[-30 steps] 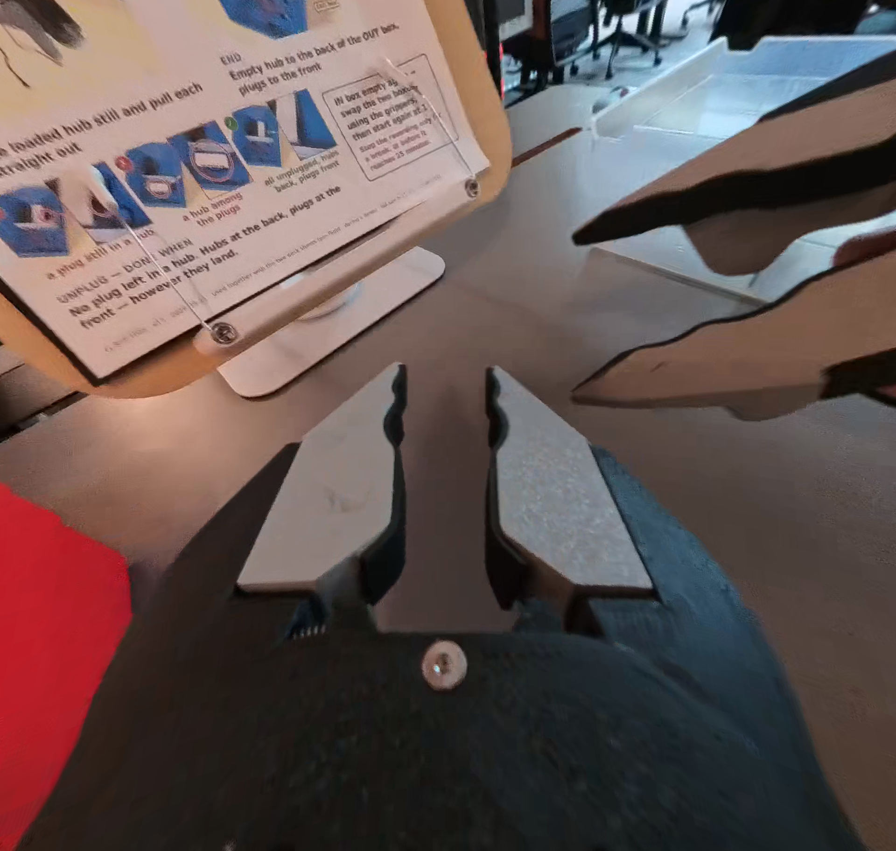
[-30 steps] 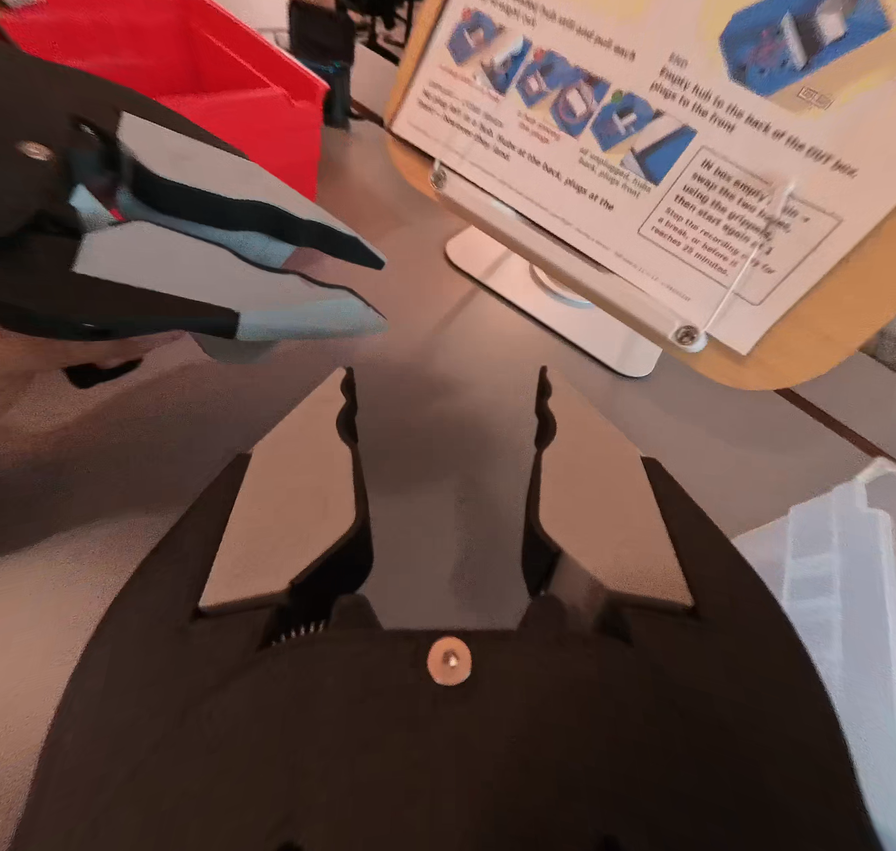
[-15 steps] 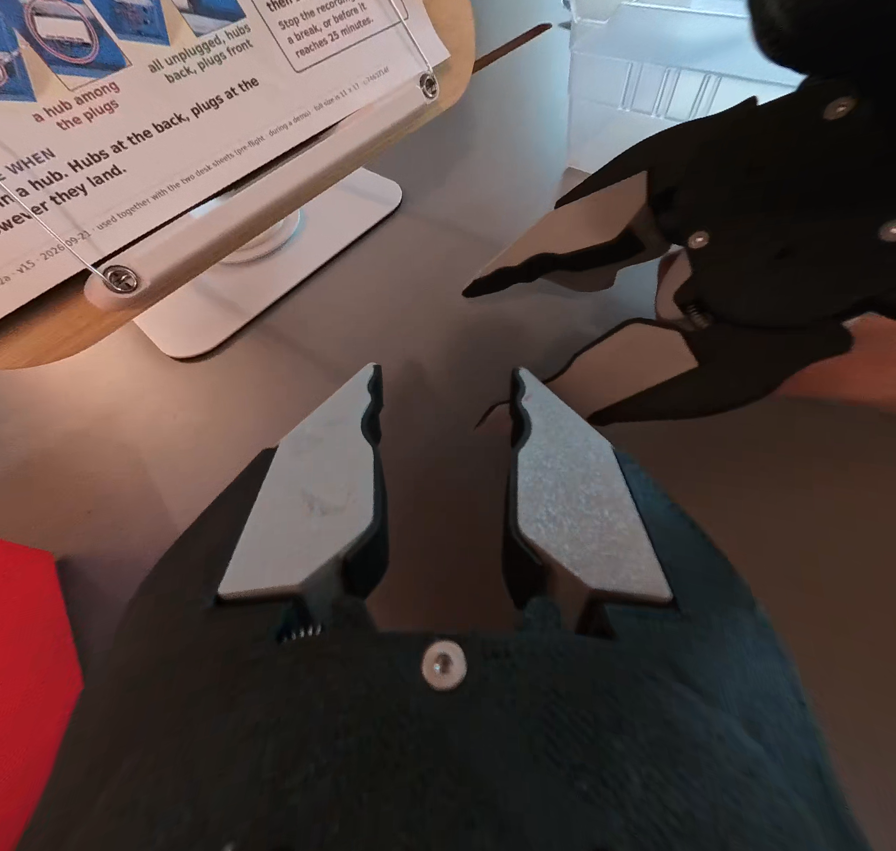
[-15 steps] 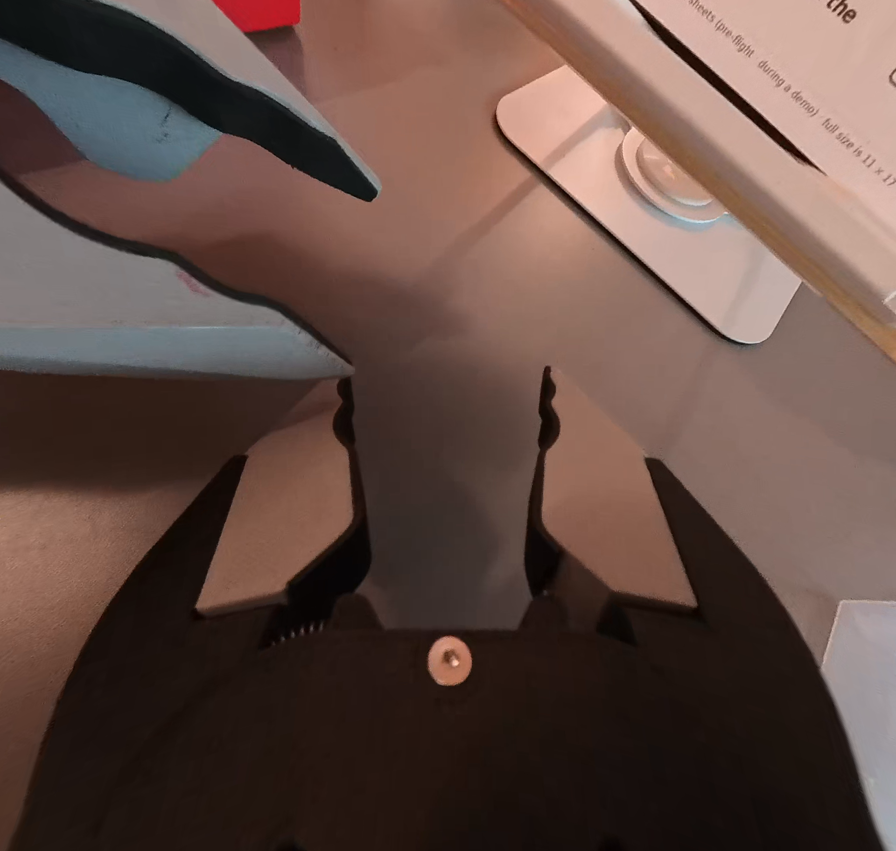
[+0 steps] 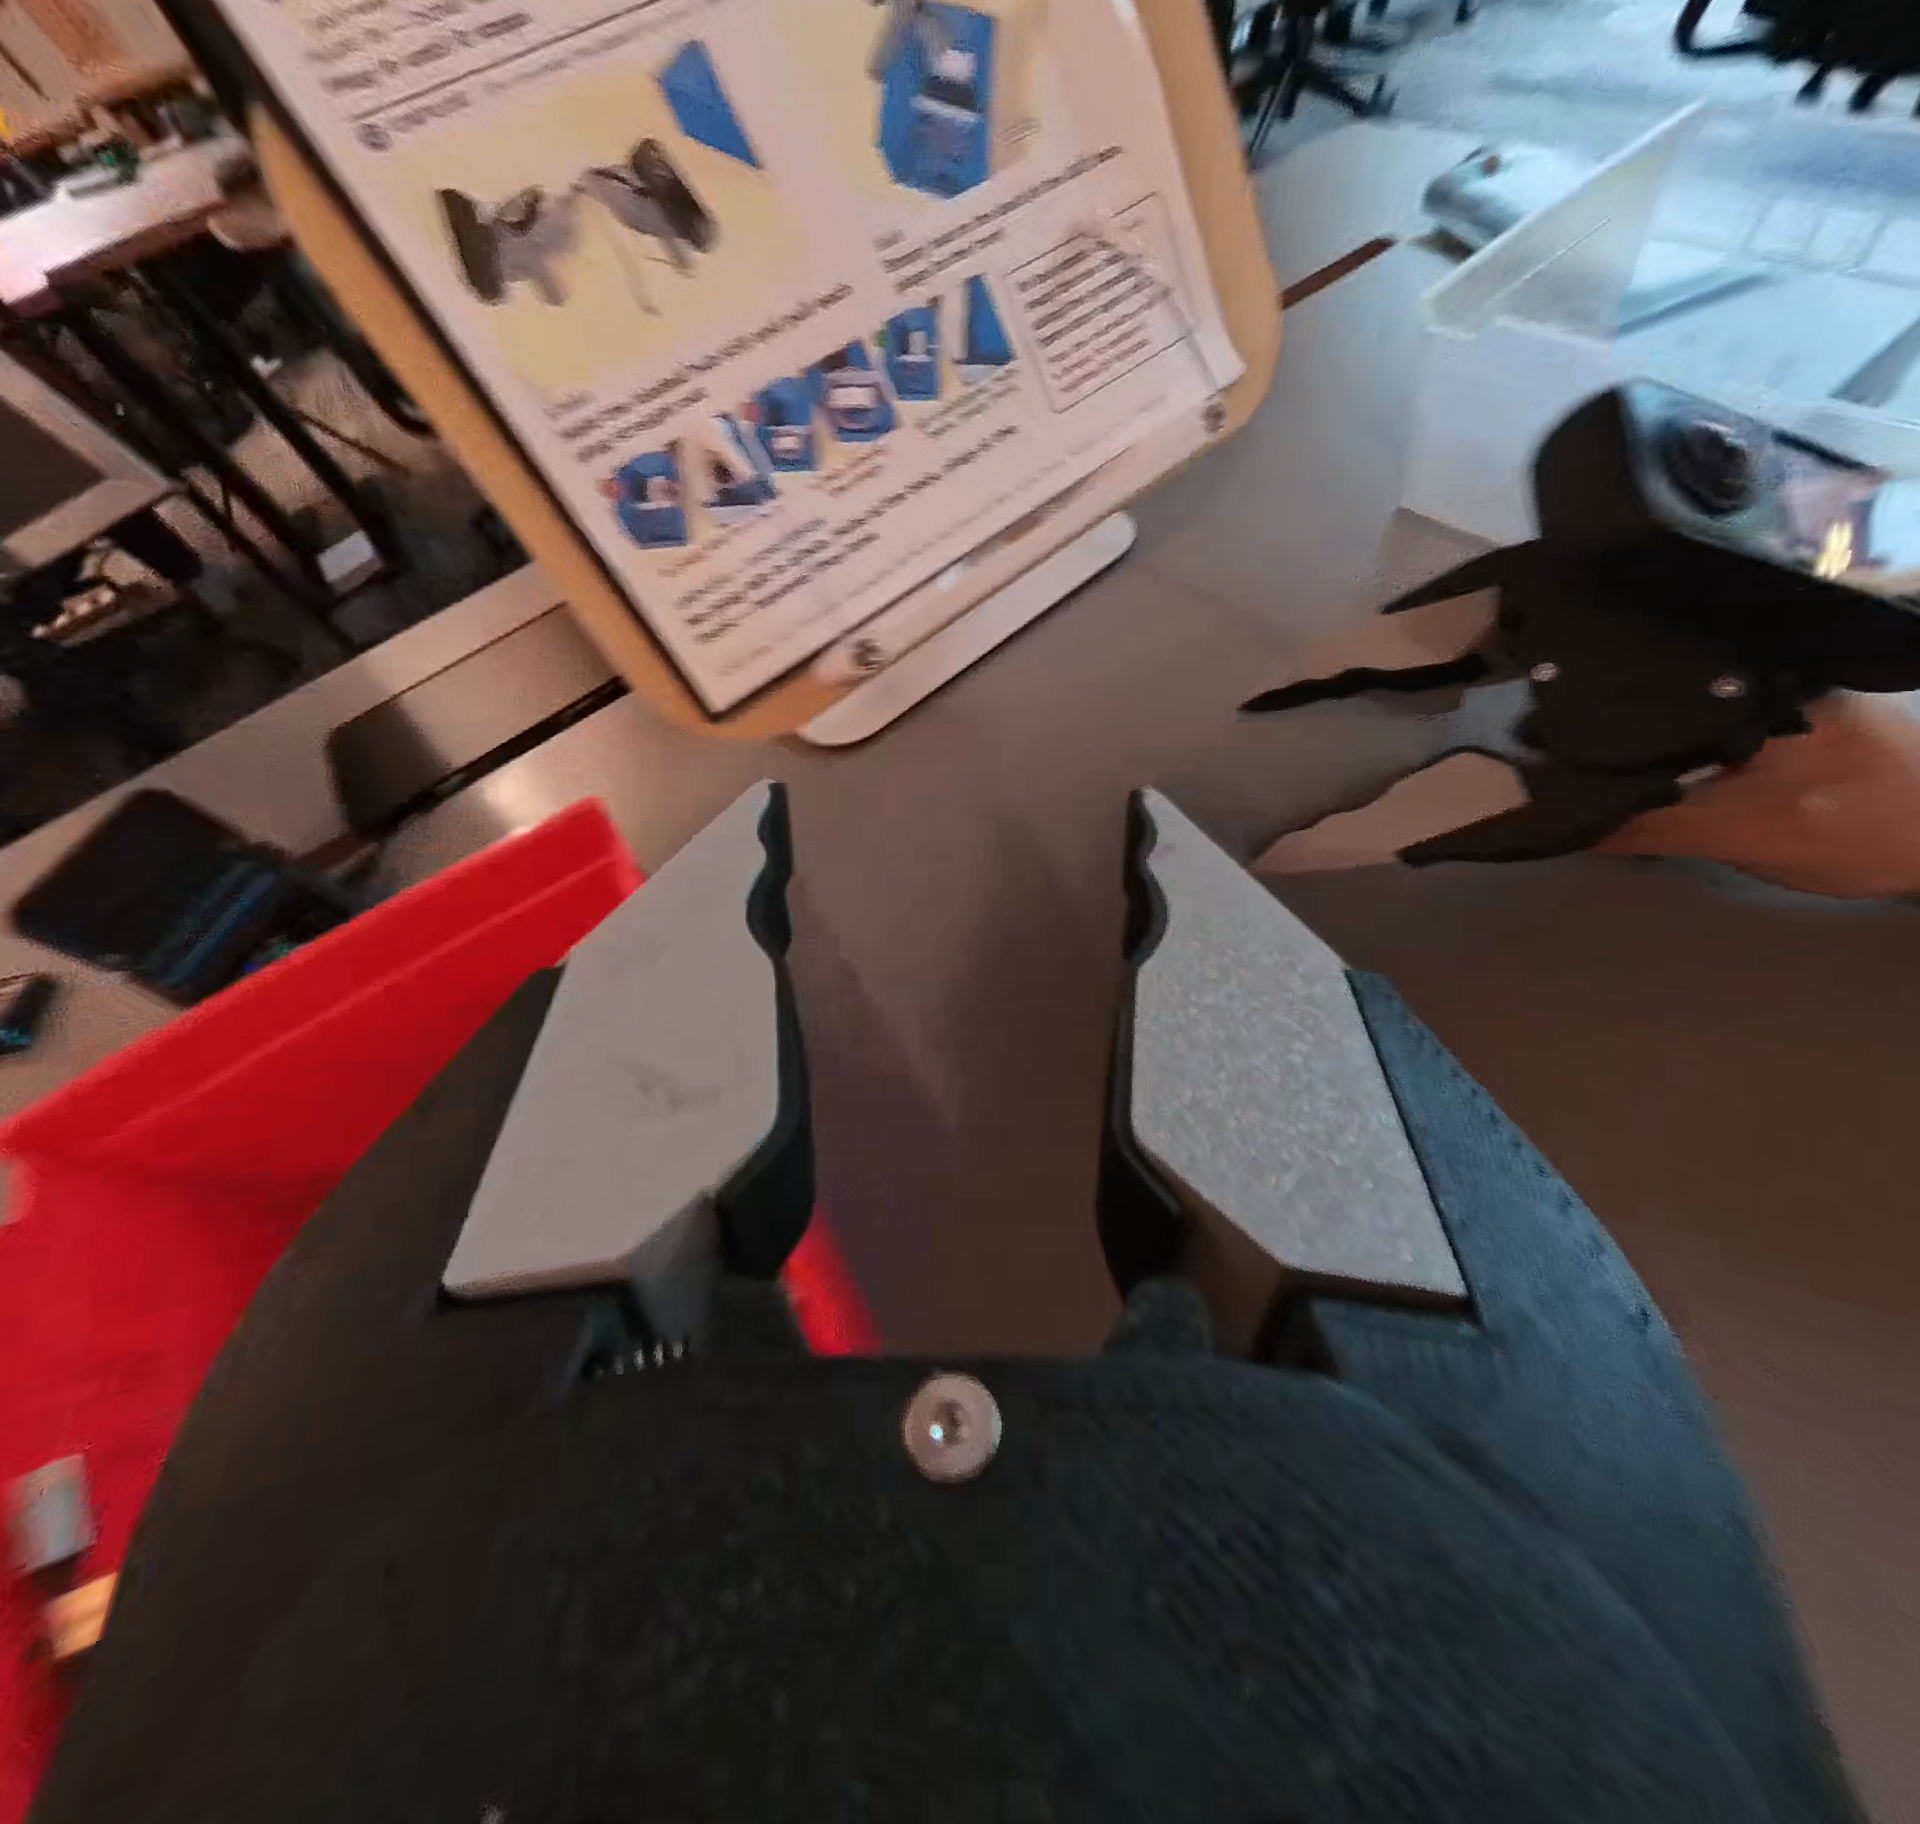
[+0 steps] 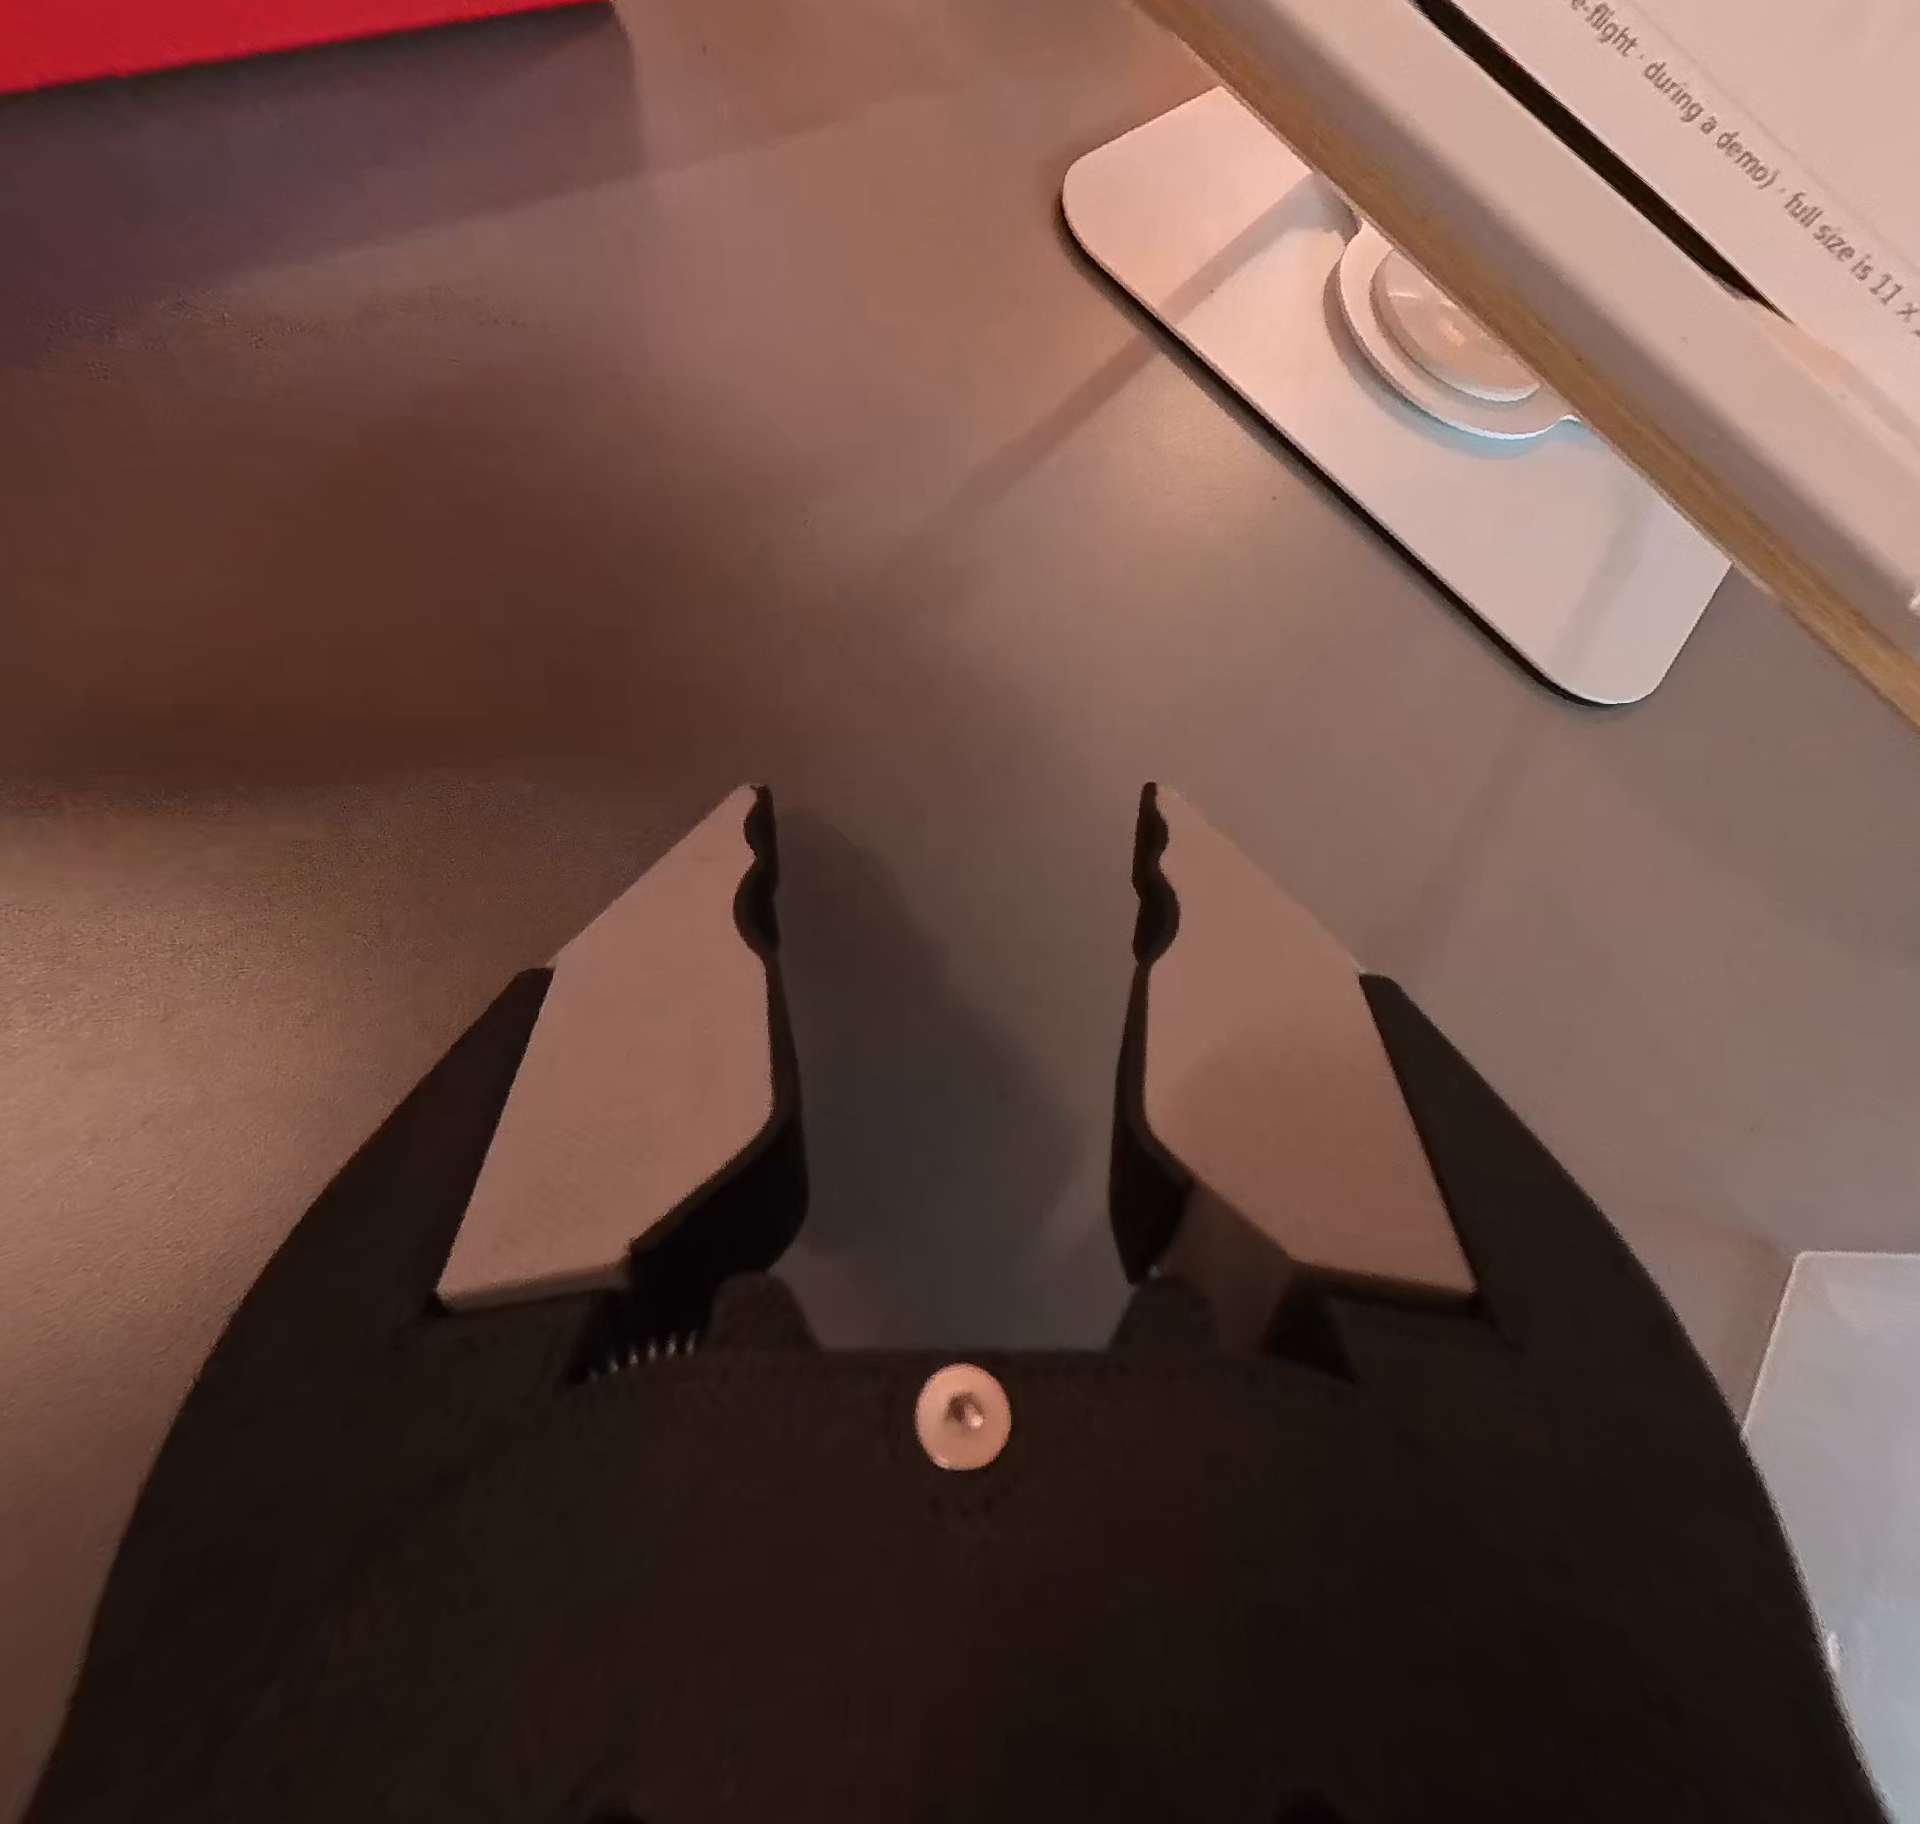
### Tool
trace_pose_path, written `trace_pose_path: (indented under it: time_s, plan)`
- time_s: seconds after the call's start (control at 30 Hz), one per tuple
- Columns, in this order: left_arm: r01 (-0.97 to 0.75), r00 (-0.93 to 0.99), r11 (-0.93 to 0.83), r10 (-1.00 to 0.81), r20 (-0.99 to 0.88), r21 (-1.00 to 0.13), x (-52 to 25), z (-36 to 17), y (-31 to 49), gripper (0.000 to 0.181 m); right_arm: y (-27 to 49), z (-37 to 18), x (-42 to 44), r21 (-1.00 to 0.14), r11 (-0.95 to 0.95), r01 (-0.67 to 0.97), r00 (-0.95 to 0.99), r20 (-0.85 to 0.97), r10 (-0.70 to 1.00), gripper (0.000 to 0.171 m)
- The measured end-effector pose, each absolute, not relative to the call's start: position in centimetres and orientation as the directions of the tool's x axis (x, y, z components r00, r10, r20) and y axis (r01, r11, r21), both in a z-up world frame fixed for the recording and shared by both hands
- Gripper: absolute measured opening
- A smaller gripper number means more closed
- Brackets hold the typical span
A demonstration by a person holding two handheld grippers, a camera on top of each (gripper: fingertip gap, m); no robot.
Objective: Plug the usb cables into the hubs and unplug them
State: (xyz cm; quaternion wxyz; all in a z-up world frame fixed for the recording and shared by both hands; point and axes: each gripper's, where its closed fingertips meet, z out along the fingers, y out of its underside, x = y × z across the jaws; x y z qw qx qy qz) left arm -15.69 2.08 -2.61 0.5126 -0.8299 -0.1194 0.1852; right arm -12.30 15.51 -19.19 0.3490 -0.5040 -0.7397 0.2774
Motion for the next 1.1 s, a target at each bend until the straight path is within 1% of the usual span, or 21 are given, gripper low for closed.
trace_pose_path:
  time_s: [0.07,0.13,0.2,0.27,0.3,0.4,0.5,0.57,0.6,0.63,0.7,0.83,0.9,1.0,1.1]
  plan:
    - [0.017,0.901,-0.525,0.377,-0.215,-0.851,-18.5,-1.4,0.8,0.064,15.5,-19.1,-12.3,-0.764,0.339,0.548,-0.246,0.24,0.939,0.065]
    - [0.038,0.906,-0.631,0.349,-0.24,-0.775,-21.9,-2.2,-0.3,0.065,15.5,-19.1,-12.3,-0.764,0.339,0.549,-0.245,0.241,0.939,0.065]
    - [0.082,0.937,-0.755,0.282,-0.208,-0.65,-24.4,-5.2,-1.4,0.065,15.5,-19.1,-12.3,-0.766,0.335,0.549,-0.243,0.238,0.941,0.065]
    - [0.059,0.974,-0.844,0.165,-0.153,-0.532,-25.7,-8.4,-2.4,0.065,15.6,-19.0,-12.3,-0.77,0.326,0.548,-0.239,0.229,0.944,0.065]
    - [0.039,0.981,-0.866,0.129,-0.147,-0.499,-26.6,-9.5,-2.9,0.058,15.6,-19.0,-12.4,-0.773,0.32,0.548,-0.237,0.224,0.945,0.065]
    - [0.01,0.989,-0.905,0.071,-0.129,-0.426,-28.7,-11.6,-3.8,0.056,15.7,-19.1,-12.4,-0.774,0.303,0.555,-0.238,0.201,0.95,0.065]
    - [-0.031,0.995,-0.955,-0.001,-0.101,-0.294,-29.7,-14.2,-5.0,0.058,15.8,-19.4,-12.4,-0.766,0.29,0.573,-0.239,0.182,0.954,0.065]
    - [-0.077,0.995,-0.981,-0.065,-0.077,-0.177,-29.6,-16.4,-6.0,0.06,15.7,-19.3,-12.4,-0.769,0.29,0.57,-0.24,0.182,0.954,0.064]
    - [-0.103,0.992,-0.989,-0.093,-0.089,-0.11,-29.9,-17.6,-6.5,0.062,15.7,-19.3,-12.4,-0.771,0.292,0.567,-0.241,0.183,0.953,0.064]
    - [-0.127,0.988,-0.99,-0.121,-0.1,-0.059,-30.2,-18.5,-6.8,0.069,15.7,-19.2,-12.4,-0.772,0.292,0.565,-0.241,0.184,0.953,0.063]
    - [-0.158,0.976,-0.987,-0.156,-0.15,0.0,-31.1,-19.8,-6.7,0.066,15.7,-19.2,-12.4,-0.772,0.291,0.565,-0.242,0.182,0.953,0.063]
    - [-0.221,0.955,-0.975,-0.212,-0.21,-0.021,-31.6,-19.6,-6.1,0.062,15.8,-19.1,-12.4,-0.78,0.275,0.563,-0.238,0.166,0.957,0.063]
    - [-0.228,0.942,-0.972,-0.206,-0.264,-0.057,-31.7,-18.6,-6.1,0.062,15.8,-19.0,-12.4,-0.786,0.267,0.558,-0.235,0.16,0.959,0.063]
    - [-0.201,0.91,-0.965,-0.121,-0.397,-0.167,-32.4,-15.3,-6.6,0.061,15.7,-19.0,-12.2,-0.785,0.268,0.558,-0.24,0.156,0.958,0.063]
    - [-0.165,0.801,-0.949,0.031,-0.598,-0.27,-34.1,-10.3,-8.3,0.059,15.6,-19.0,-12.2,-0.783,0.286,0.552,-0.242,0.178,0.954,0.062]
